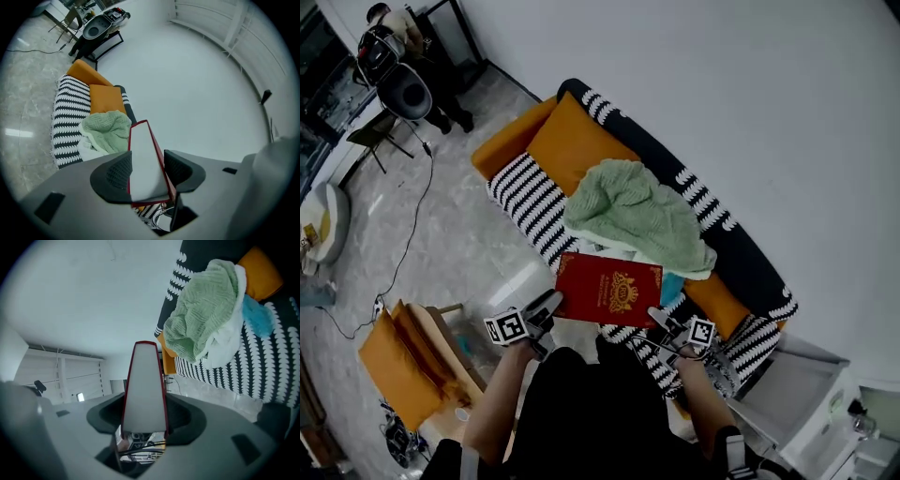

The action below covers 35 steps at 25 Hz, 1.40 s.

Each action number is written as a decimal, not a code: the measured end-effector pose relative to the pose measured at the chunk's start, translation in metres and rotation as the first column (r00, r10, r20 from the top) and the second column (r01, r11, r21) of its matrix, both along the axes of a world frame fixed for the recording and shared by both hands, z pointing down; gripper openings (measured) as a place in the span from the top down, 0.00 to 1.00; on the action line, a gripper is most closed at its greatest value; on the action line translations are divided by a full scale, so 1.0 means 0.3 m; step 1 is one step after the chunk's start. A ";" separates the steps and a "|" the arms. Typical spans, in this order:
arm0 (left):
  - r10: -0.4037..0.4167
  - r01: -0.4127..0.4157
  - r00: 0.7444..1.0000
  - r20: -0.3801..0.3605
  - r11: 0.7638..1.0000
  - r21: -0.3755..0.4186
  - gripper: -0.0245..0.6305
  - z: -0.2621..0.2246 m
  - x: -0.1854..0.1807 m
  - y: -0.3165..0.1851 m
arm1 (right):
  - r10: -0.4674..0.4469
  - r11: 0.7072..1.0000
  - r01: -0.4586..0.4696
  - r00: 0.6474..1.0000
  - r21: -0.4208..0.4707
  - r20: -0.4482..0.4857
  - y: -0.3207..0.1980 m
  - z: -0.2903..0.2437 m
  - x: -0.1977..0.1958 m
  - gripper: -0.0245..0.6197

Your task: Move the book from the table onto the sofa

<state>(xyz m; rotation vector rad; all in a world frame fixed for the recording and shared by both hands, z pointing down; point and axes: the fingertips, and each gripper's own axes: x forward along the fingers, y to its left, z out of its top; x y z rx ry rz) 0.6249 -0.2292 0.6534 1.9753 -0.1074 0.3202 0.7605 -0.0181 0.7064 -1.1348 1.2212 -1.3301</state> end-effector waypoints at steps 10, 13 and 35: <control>-0.095 0.095 0.995 0.037 0.995 -0.010 0.65 0.037 0.042 -0.048 | 0.121 0.990 -0.121 0.993 -0.075 -0.005 -0.007 0.165 0.260 0.58; -0.062 0.064 0.998 0.028 0.996 -0.055 0.65 0.046 0.079 0.004 | 0.088 0.985 -0.103 0.991 -0.141 -0.105 -0.057 0.280 0.359 0.58; -0.004 0.022 0.990 0.141 0.992 -0.125 0.65 0.157 -0.025 0.158 | -0.265 0.813 -0.083 0.829 -0.576 -0.493 -0.518 0.739 0.768 0.57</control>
